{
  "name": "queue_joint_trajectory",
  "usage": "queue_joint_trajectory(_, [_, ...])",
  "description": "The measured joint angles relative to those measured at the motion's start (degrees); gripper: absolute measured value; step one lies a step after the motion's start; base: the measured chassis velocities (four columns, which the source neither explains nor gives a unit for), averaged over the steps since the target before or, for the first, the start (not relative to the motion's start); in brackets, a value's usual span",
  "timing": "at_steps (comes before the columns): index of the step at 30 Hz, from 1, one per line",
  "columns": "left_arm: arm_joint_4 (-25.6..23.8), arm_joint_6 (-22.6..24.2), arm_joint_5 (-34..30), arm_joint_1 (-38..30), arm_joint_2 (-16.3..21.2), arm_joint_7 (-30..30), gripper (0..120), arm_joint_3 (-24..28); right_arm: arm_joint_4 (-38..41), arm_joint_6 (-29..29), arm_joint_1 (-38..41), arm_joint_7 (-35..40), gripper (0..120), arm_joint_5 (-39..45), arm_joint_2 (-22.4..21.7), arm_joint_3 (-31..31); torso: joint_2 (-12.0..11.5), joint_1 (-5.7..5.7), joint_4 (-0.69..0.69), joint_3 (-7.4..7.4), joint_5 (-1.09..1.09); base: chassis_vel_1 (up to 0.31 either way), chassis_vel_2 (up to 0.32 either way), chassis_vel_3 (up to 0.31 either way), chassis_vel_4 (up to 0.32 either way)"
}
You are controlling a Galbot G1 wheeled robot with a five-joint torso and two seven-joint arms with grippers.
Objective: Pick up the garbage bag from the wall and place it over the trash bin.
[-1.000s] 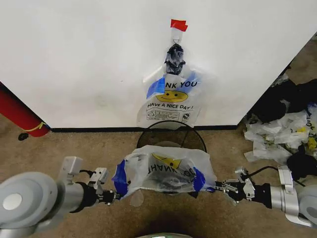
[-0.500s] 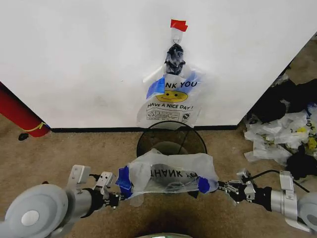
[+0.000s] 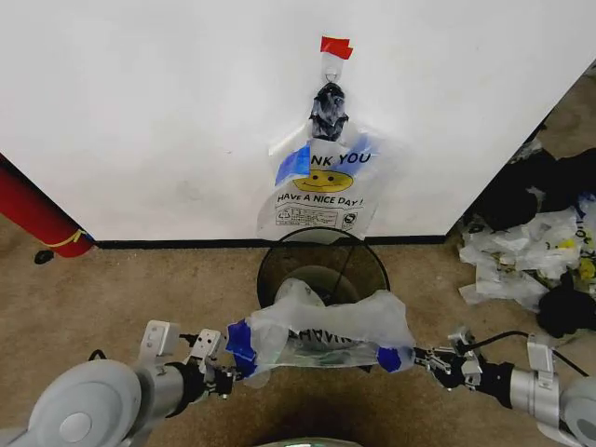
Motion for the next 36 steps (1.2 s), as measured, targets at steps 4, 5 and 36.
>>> queue_joint_trajectory(4, [0.0, 0.0, 1.49, -0.12, -0.64, 0.23, 0, 0.64, -0.31, 0.67, 0.94, 1.55, 0, -0.6, 0.69, -1.63, 0.0, 0.0, 0.0, 0.0, 0.0, 0.0, 0.0, 0.0, 0.0])
queue_joint_trajectory(5, [0.0, 0.0, 2.05, -0.09, -0.87, 0.34, 0, 1.11, -0.55, 1.08, 1.15, 1.93, 0, -0.6, 1.14, -2.01, 0.0, 0.0, 0.01, 0.0, -0.01, 0.0, 0.0, 0.0, 0.0])
queue_joint_trajectory(36, [-0.01, 0.0, 1.0, 1.79, 2.33, 1.13, 97, -7.16, -11.64, 21.74, -1.02, -23.62, 89, -8.18, 18.44, 5.04, -0.01, 0.01, 0.0, 0.0, 0.0, 0.0, 0.0, 0.0, 0.0])
